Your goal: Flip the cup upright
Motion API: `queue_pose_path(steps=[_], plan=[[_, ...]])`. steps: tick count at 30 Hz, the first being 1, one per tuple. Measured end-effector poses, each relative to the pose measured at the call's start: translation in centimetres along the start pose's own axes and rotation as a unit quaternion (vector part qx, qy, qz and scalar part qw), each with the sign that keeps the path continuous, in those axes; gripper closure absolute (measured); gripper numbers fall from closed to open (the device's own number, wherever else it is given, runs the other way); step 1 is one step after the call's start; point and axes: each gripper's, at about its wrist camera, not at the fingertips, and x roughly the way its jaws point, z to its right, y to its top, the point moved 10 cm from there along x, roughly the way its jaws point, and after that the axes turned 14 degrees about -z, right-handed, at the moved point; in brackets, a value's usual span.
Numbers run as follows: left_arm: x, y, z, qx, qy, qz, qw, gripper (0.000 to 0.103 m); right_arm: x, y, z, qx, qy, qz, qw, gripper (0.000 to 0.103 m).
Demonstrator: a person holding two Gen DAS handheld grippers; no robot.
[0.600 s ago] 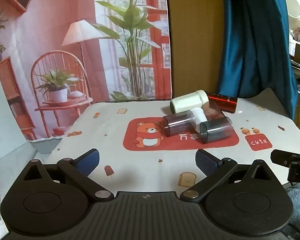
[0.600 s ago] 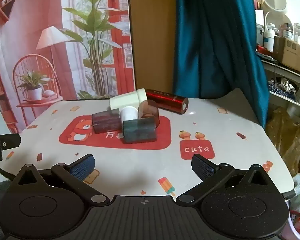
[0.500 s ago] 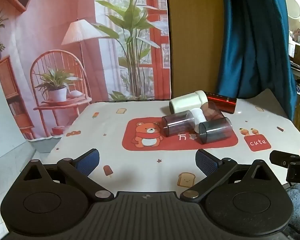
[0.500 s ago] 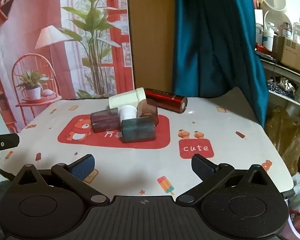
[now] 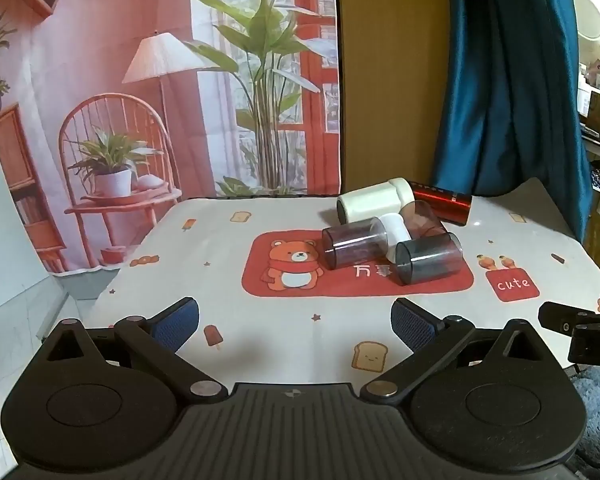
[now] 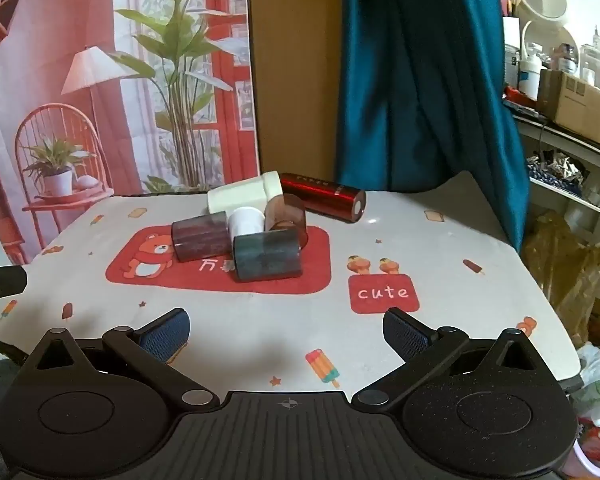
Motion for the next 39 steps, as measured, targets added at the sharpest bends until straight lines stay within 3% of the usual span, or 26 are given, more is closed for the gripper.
queue_pose_path(steps=[39], plan=[[0.36,-0.19,-0.09,-0.011,-0.016,-0.006,0.9998,0.0,0.32,-0.21,0.36,0.003,-0.002,-0.006,1.0,0.0]])
